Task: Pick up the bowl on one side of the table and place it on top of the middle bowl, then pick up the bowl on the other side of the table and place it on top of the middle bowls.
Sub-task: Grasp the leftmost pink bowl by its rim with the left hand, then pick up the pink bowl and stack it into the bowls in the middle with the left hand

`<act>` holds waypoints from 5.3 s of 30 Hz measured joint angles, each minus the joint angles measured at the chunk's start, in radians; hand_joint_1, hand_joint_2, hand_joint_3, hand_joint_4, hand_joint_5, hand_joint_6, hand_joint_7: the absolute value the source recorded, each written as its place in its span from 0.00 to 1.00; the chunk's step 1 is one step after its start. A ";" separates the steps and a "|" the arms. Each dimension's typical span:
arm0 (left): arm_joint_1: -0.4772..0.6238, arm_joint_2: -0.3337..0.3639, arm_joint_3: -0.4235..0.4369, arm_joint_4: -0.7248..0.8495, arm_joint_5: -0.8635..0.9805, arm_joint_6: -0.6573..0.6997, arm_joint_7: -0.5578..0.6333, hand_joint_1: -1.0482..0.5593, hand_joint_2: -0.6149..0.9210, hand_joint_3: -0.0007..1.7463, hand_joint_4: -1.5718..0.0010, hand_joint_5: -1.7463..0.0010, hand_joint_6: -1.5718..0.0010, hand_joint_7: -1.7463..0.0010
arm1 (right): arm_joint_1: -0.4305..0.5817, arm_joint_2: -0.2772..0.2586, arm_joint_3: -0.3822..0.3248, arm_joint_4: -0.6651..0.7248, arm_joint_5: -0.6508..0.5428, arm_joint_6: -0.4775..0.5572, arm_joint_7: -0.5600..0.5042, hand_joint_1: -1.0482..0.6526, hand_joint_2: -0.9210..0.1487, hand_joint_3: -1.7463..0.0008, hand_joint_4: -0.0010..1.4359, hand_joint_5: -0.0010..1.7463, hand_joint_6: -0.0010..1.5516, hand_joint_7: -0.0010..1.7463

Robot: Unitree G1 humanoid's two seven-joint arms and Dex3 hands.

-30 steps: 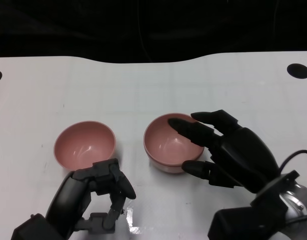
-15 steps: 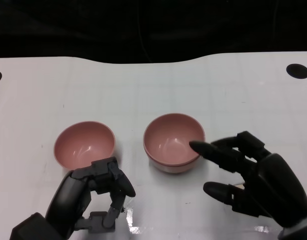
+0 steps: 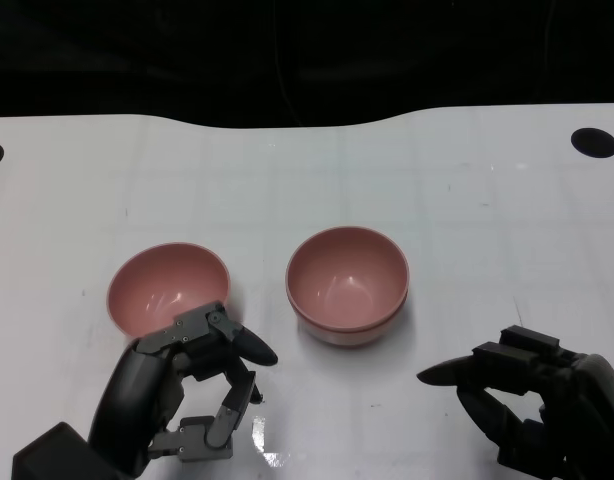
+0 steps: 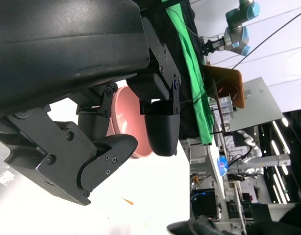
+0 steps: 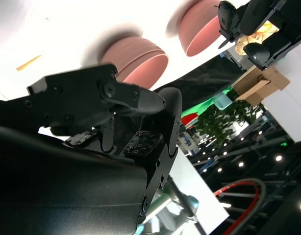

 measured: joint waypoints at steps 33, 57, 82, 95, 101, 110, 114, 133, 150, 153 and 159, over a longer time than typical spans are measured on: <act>-0.059 0.264 0.009 -0.297 0.900 0.317 0.284 0.33 0.97 0.00 0.77 0.70 0.71 0.99 | -0.069 0.047 -0.027 0.133 0.005 0.033 0.004 0.57 0.74 0.06 0.65 1.00 0.55 0.82; -0.480 0.322 -0.365 0.278 1.065 0.488 0.259 0.47 1.00 0.11 0.47 0.20 0.30 0.90 | -0.074 0.057 -0.004 0.130 -0.039 0.057 -0.005 0.57 0.73 0.07 0.65 1.00 0.56 0.81; -0.511 0.298 -0.364 0.242 0.946 0.333 0.618 0.50 0.76 0.55 0.45 0.00 0.46 0.34 | -0.070 0.068 -0.002 0.104 -0.052 0.073 -0.007 0.57 0.74 0.06 0.65 1.00 0.56 0.81; -0.573 0.195 -0.372 0.286 0.902 0.200 0.697 0.52 0.69 0.65 0.43 0.00 0.47 0.20 | -0.069 0.067 -0.001 0.104 -0.049 0.073 -0.003 0.56 0.73 0.07 0.65 1.00 0.55 0.81; -0.586 0.164 -0.380 0.310 0.848 0.124 0.649 0.54 0.68 0.69 0.44 0.00 0.48 0.14 | -0.069 0.067 -0.001 0.104 -0.050 0.073 0.000 0.56 0.73 0.07 0.65 1.00 0.55 0.81; -0.591 0.124 -0.402 0.320 0.781 0.096 0.525 0.52 0.69 0.67 0.43 0.00 0.45 0.21 | -0.067 0.066 -0.003 0.104 -0.050 0.073 0.008 0.57 0.72 0.07 0.65 1.00 0.55 0.81; -0.600 0.114 -0.422 0.336 0.813 0.103 0.522 0.50 0.72 0.66 0.45 0.00 0.47 0.23 | -0.066 0.066 -0.003 0.103 -0.050 0.073 0.010 0.57 0.72 0.07 0.65 1.00 0.56 0.81; -0.652 0.176 -0.557 0.301 1.056 0.250 0.475 0.20 1.00 0.27 0.77 0.73 0.68 0.98 | -0.063 0.065 -0.003 0.097 -0.050 0.075 0.012 0.56 0.72 0.08 0.65 1.00 0.55 0.81; -0.624 0.228 -0.547 0.126 0.999 0.316 0.233 0.07 1.00 0.33 1.00 0.85 0.91 1.00 | -0.063 0.061 -0.004 0.097 -0.049 0.076 0.020 0.56 0.71 0.10 0.65 1.00 0.55 0.80; -0.609 0.240 -0.527 0.089 0.969 0.321 0.201 0.06 1.00 0.34 1.00 0.87 0.92 1.00 | -0.063 0.061 -0.004 0.097 -0.049 0.076 0.020 0.56 0.71 0.09 0.65 1.00 0.56 0.80; -0.587 0.269 -0.492 0.000 0.931 0.327 0.151 0.06 1.00 0.34 1.00 0.88 0.93 1.00 | -0.063 0.061 -0.004 0.097 -0.049 0.077 0.020 0.56 0.72 0.09 0.66 1.00 0.56 0.79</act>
